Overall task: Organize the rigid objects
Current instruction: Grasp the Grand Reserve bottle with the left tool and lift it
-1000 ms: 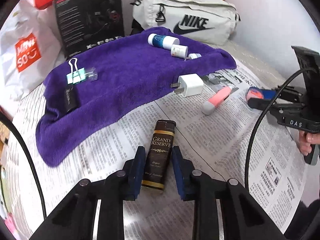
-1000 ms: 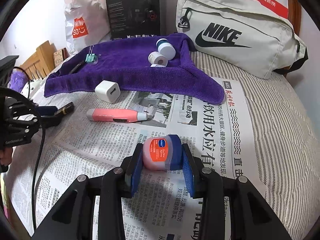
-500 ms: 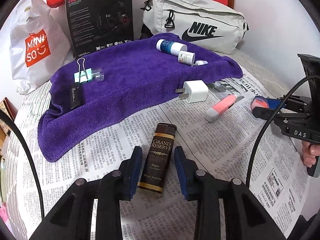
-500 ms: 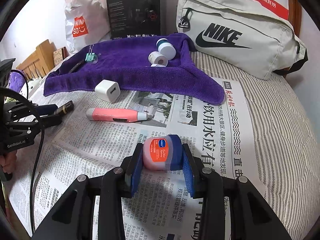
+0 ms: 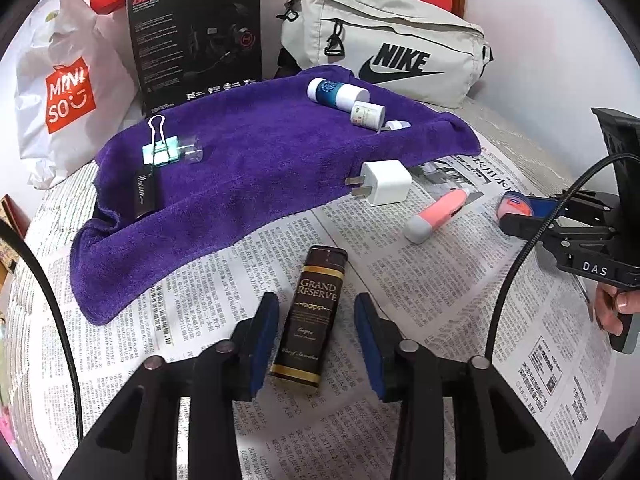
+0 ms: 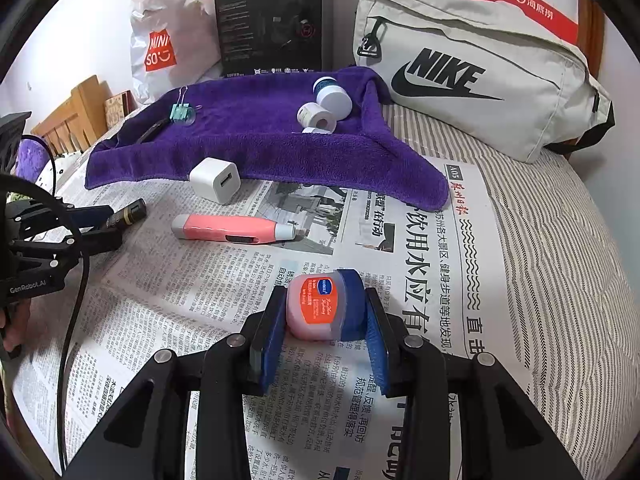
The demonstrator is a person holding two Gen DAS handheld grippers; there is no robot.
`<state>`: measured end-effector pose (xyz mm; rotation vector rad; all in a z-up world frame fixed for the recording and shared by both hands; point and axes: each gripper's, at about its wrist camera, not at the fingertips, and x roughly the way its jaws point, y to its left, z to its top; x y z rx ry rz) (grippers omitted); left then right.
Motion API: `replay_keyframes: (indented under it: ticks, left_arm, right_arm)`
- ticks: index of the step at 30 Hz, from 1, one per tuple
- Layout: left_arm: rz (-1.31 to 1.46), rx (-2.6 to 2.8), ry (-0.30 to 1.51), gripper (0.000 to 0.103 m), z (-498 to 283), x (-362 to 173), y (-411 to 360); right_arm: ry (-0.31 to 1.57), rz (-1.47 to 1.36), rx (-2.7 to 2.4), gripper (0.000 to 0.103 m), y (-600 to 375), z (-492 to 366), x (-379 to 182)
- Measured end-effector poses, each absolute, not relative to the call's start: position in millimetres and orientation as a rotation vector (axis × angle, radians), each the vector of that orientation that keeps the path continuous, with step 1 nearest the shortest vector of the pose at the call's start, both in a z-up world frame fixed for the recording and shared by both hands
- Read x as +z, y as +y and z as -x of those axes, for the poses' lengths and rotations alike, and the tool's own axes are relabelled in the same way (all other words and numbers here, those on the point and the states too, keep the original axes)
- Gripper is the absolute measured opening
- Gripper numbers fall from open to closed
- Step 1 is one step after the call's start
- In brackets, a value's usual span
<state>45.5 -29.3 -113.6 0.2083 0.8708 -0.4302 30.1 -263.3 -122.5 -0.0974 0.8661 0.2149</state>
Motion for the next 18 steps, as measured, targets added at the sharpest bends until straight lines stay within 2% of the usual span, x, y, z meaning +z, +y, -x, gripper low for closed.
replay_keyframes:
  ticks: [10, 11, 13, 18]
  left_arm:
    - [-0.233, -0.438, 0.869, 0.041, -44.3, -113.3, -33.2]
    - [-0.235, -0.444, 0.871, 0.039, -44.1, -113.1, -33.6]
    - [-0.243, -0.478, 0.884, 0.023, -42.1, -111.3, -35.8]
    - [-0.223, -0.513, 0.926, 0.022, -47.6, -109.3, -31.1]
  right_arm:
    - [0.866, 0.096, 0.216, 0.038, -263.7, -30.4, -122.7]
    - [0.866, 0.096, 0.216, 0.038, -263.6, -30.1, -122.7]
    - [0.866, 0.096, 0.216, 0.038, -263.7, -30.2, -122.7]
    - [0.866, 0.095, 0.216, 0.038, -264.1, -30.3, -122.5]
